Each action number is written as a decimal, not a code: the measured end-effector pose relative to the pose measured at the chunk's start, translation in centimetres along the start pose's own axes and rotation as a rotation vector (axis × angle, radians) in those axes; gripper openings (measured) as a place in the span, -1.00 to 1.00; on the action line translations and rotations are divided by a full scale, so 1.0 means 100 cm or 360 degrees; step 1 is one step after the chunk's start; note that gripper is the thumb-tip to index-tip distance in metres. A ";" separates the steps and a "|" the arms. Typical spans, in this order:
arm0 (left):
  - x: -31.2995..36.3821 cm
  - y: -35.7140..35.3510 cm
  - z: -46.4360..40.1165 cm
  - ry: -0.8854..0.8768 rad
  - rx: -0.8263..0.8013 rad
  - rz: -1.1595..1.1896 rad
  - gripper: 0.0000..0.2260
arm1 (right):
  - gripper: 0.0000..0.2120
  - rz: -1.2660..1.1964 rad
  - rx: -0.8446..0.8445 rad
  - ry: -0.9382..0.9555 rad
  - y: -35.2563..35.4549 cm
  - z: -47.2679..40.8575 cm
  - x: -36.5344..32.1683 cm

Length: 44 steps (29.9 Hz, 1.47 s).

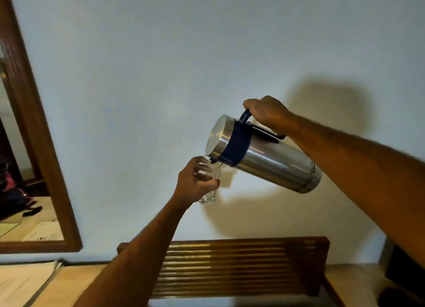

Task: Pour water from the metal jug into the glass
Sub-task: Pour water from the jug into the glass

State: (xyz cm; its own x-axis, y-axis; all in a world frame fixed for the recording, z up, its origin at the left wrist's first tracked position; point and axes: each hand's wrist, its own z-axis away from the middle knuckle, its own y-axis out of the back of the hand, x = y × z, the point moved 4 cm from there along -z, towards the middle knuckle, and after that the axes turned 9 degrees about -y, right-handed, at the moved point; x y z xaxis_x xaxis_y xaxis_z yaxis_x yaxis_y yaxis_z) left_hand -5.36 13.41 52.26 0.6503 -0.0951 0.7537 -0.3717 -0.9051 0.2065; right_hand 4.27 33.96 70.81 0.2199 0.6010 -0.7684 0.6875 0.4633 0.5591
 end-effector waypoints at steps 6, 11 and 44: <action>0.021 -0.006 0.005 -0.0037 -0.0044 0.0018 -0.50 | -0.70 0.0395 -0.0022 0.0224 0.013 0.004 -0.042; 0.029 -0.011 0.010 -0.0058 -0.0104 0.0001 -0.43 | -0.69 0.0606 -0.0014 0.0312 0.012 0.013 -0.058; 0.034 0.001 0.014 -0.0001 -0.0136 -0.0023 -0.35 | -0.70 0.1040 0.0126 0.0739 -0.015 0.030 -0.114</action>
State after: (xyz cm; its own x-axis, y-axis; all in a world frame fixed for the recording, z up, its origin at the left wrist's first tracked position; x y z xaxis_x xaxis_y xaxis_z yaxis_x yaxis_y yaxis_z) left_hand -2.27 12.41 53.97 0.6561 -0.0826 0.7501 -0.4177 -0.8676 0.2699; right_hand 2.78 24.43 77.81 0.2965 0.9520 -0.0756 0.5700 -0.1129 0.8138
